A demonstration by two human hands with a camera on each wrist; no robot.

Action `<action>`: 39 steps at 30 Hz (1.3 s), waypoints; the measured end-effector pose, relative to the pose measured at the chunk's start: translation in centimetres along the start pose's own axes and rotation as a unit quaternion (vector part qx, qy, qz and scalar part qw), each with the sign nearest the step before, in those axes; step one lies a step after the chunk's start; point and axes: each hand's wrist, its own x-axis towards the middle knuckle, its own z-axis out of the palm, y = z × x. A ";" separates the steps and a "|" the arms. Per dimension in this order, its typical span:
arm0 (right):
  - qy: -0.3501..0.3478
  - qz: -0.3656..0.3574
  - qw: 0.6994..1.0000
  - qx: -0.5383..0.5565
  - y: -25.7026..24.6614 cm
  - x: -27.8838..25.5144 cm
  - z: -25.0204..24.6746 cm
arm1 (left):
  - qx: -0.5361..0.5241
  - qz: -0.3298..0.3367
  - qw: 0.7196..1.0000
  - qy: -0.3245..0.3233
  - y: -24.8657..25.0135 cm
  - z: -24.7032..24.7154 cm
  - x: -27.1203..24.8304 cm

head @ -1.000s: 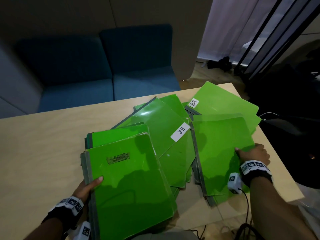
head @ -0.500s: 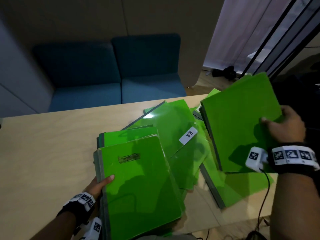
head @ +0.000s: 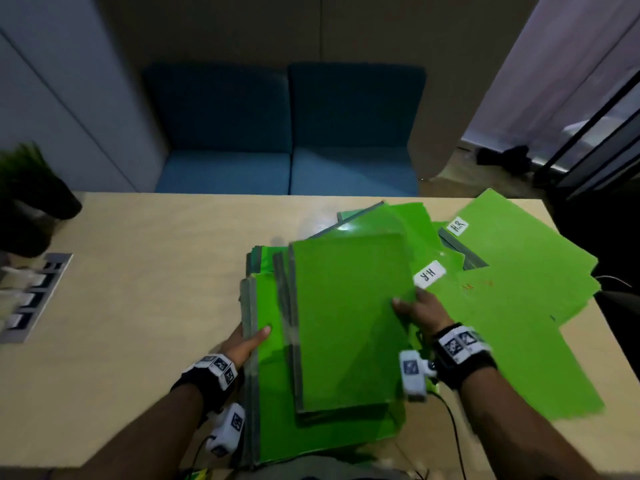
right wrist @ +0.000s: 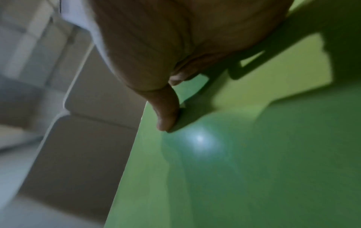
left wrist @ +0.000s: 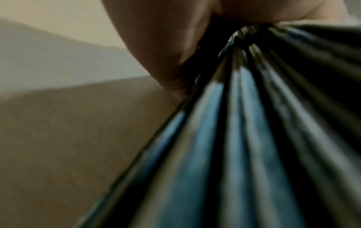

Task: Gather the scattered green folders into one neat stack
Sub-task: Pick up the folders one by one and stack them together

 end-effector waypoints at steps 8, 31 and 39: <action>-0.014 -0.070 0.933 -0.353 -4.9 -0.1 5.2 | 0.142 -0.030 0.989 0.009 1.3 0.1 -0.8; 0.285 0.212 0.929 -0.109 -3.4 4.8 4.8 | -0.044 -0.024 0.998 -0.028 -0.7 -5.4 -0.2; 0.220 0.075 0.925 -0.302 -3.2 4.7 4.4 | -0.070 -0.015 0.997 -0.030 -0.3 -8.0 -1.7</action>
